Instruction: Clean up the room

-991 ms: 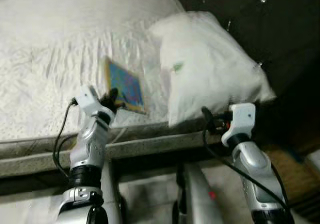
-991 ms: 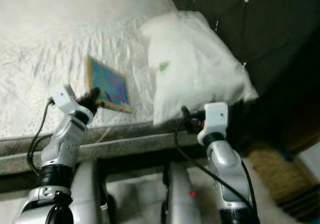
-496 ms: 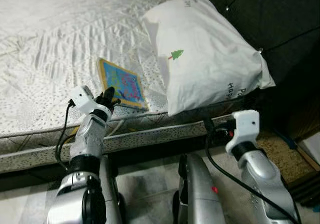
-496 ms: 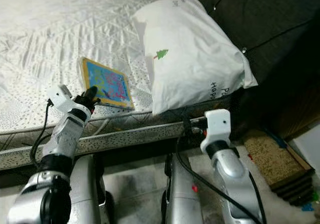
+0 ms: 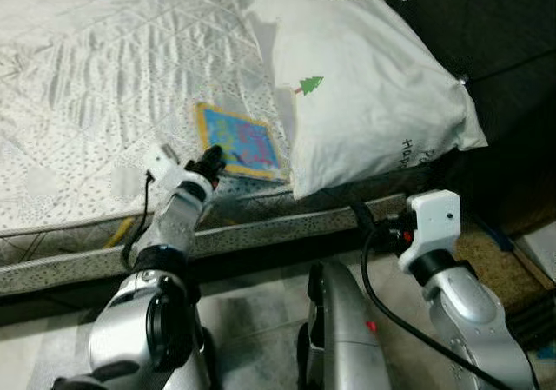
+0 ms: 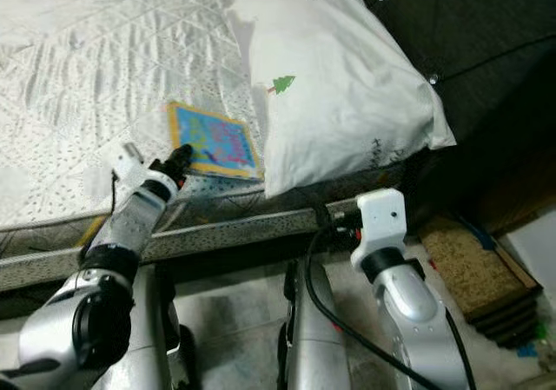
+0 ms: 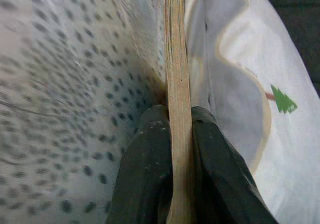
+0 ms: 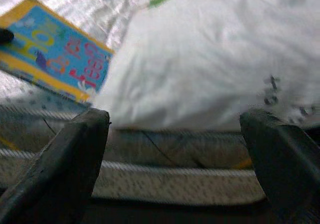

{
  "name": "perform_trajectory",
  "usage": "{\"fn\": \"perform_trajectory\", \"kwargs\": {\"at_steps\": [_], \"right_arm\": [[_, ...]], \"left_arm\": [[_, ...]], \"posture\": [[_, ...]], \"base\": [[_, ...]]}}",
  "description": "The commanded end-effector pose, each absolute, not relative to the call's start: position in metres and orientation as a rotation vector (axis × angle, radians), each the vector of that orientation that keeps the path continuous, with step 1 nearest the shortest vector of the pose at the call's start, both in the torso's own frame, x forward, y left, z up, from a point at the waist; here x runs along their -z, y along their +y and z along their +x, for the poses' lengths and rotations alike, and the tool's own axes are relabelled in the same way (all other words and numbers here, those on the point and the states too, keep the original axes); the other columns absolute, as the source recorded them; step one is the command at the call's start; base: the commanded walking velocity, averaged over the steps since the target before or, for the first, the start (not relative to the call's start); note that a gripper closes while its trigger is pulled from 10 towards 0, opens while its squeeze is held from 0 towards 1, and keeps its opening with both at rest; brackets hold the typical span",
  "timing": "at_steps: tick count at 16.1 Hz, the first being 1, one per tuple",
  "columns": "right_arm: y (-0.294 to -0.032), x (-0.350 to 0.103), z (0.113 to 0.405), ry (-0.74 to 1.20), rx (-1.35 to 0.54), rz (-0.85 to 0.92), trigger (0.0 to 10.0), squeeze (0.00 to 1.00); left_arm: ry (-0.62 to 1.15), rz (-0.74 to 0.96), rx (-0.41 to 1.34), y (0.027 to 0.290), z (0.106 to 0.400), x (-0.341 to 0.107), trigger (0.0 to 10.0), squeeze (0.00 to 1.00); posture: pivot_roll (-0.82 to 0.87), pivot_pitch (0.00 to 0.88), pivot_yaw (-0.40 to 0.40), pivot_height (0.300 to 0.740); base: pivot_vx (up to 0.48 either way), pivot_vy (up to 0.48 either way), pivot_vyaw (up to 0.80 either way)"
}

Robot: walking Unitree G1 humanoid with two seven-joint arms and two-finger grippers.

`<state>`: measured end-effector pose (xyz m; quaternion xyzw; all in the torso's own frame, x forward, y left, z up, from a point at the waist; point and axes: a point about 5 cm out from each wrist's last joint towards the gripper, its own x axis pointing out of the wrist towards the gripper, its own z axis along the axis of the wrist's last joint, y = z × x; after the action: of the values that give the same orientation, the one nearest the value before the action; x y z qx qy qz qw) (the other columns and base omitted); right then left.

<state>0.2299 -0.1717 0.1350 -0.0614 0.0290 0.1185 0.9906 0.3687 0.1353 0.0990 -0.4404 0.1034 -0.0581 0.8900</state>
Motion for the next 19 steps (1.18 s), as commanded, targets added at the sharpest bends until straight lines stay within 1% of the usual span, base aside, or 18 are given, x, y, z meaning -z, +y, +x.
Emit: {"fn": "perform_trajectory", "kwargs": {"at_steps": [1, 4, 7, 8, 9, 11, 14, 18, 19], "right_arm": [[-0.174, -0.138, 0.228, 0.062, -0.238, -0.133, 10.0, 0.00], [-0.174, -0.139, 0.231, 0.066, -0.228, -0.121, 10.0, 0.00], [-0.174, -0.138, 0.233, 0.071, -0.225, -0.126, 10.0, 0.00], [-0.174, -0.138, 0.233, 0.072, -0.224, -0.126, 10.0, 0.00], [-0.174, -0.138, 0.234, 0.073, -0.221, -0.127, 10.0, 0.00], [-0.175, -0.138, 0.236, 0.072, -0.219, -0.128, 10.0, 0.00], [-0.176, -0.139, 0.241, 0.062, -0.211, -0.132, 10.0, 0.00], [-0.177, -0.140, 0.248, 0.053, -0.212, -0.137, 10.0, 0.00], [-0.176, -0.140, 0.250, 0.047, -0.216, -0.134, 10.0, 0.00]], "left_arm": [[0.329, -0.891, 0.183, 0.116, 0.362, -0.085, 10.0, 0.00], [0.360, -0.872, 0.177, 0.124, 0.360, -0.078, 10.0, 0.00], [0.353, -0.839, 0.155, 0.135, 0.360, -0.077, 10.0, 0.00], [0.356, -0.836, 0.149, 0.137, 0.361, -0.076, 10.0, 0.62], [0.357, -0.817, 0.132, 0.140, 0.361, -0.076, 10.0, 1.00], [0.369, -0.749, 0.096, 0.145, 0.362, -0.075, 10.0, 1.00], [0.373, -0.706, 0.077, 0.150, 0.364, -0.077, 10.0, 1.00], [0.372, -0.618, 0.033, 0.164, 0.370, -0.085, 10.0, 1.00], [0.376, -0.573, 0.007, 0.171, 0.372, -0.089, 10.0, 1.00]], "posture": [[-0.25, 0.213, -0.075, 0.523], [-0.25, 0.206, -0.076, 0.523], [-0.25, 0.202, -0.074, 0.523], [-0.25, 0.200, -0.072, 0.523], [-0.25, 0.193, -0.071, 0.523], [-0.25, 0.191, -0.070, 0.523], [-0.26, 0.175, -0.069, 0.523], [-0.25, 0.155, -0.072, 0.523], [-0.24, 0.149, -0.072, 0.523]], "base": [[0.000, 0.000, 0.00], [0.000, 0.000, 0.00], [0.000, 0.000, 0.00], [0.000, 0.000, 0.00], [0.000, 0.000, 0.00], [0.000, 0.000, 0.00], [0.000, 0.000, 0.00], [0.000, 0.000, 0.00], [0.000, 0.000, 0.00]]}}
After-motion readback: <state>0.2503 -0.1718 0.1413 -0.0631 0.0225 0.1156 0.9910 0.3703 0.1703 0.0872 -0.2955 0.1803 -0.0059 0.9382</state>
